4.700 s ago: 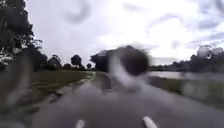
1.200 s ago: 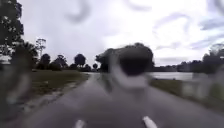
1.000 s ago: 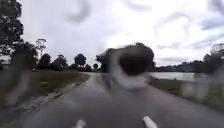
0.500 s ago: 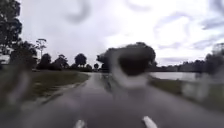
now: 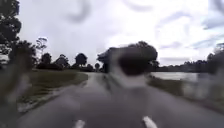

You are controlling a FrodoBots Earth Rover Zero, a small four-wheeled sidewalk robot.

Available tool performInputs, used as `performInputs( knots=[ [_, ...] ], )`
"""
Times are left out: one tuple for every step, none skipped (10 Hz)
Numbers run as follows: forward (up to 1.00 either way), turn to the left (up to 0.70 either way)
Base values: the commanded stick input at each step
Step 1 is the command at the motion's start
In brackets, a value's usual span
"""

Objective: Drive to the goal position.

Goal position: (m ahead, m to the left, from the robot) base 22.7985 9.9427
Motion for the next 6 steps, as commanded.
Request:
performInputs(
  knots=[
    [0.85,0.0],
    [0.85,0.0],
    [0.85,0.0],
    [0.85,0.0],
    [0.85,0.0],
    [0.85,0.0]
  ],
)
